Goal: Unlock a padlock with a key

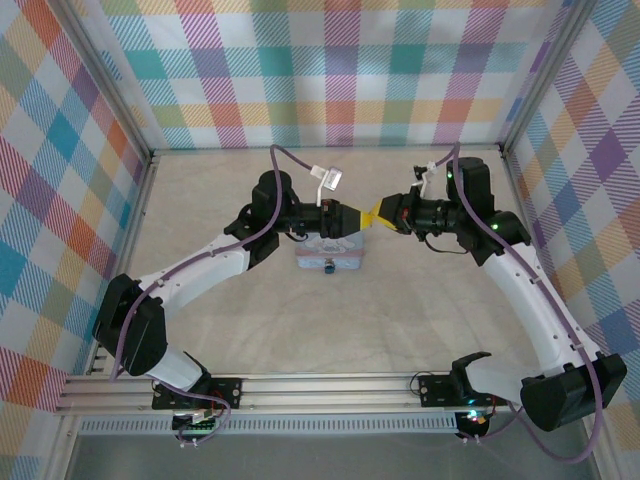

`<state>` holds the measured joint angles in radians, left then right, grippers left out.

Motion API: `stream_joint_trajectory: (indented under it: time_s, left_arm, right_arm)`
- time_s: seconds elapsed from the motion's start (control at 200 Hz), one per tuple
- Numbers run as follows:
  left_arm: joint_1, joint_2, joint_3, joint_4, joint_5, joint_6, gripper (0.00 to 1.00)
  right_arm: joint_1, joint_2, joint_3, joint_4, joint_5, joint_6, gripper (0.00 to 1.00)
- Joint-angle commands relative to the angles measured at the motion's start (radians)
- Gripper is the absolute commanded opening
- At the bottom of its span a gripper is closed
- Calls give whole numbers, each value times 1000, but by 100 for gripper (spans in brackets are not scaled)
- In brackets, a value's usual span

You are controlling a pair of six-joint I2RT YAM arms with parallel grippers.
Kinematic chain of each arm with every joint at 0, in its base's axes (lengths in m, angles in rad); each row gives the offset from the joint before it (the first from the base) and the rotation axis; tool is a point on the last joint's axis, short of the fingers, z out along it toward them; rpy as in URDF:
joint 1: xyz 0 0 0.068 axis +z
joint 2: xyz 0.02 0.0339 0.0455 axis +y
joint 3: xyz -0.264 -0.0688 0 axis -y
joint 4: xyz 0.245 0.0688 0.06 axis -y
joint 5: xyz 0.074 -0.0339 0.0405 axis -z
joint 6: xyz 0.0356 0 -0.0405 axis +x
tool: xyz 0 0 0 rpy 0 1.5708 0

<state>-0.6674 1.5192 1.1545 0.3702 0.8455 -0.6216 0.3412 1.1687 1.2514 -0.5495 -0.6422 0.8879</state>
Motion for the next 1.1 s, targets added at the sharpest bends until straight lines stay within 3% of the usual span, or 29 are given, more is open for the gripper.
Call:
stream_joint_trajectory:
  time_s: [0.0, 0.09, 0.36, 0.565, 0.765, 1.095]
  left_arm:
    - [-11, -1, 18, 35, 13, 29, 59]
    - [-11, 0, 14, 49, 14, 24, 58]
    - [-17, -19, 5, 29, 11, 46, 36]
    - [-15, -56, -4, -53, -17, 102, 25]
    - [-5, -79, -16, -86, -31, 122, 22]
    - [-1, -85, -24, -90, -28, 130, 7]
  right_arm:
    - [11, 6, 10, 40, -31, 20, 0]
    - [16, 9, 7, 47, -35, 26, 0]
    - [18, 5, -7, 57, -26, 27, 0]
    - [17, 3, 5, 28, -13, 4, 0]
    - [18, -3, 14, 7, -7, -12, 0]
    - [17, -6, 8, 11, -17, -8, 0]
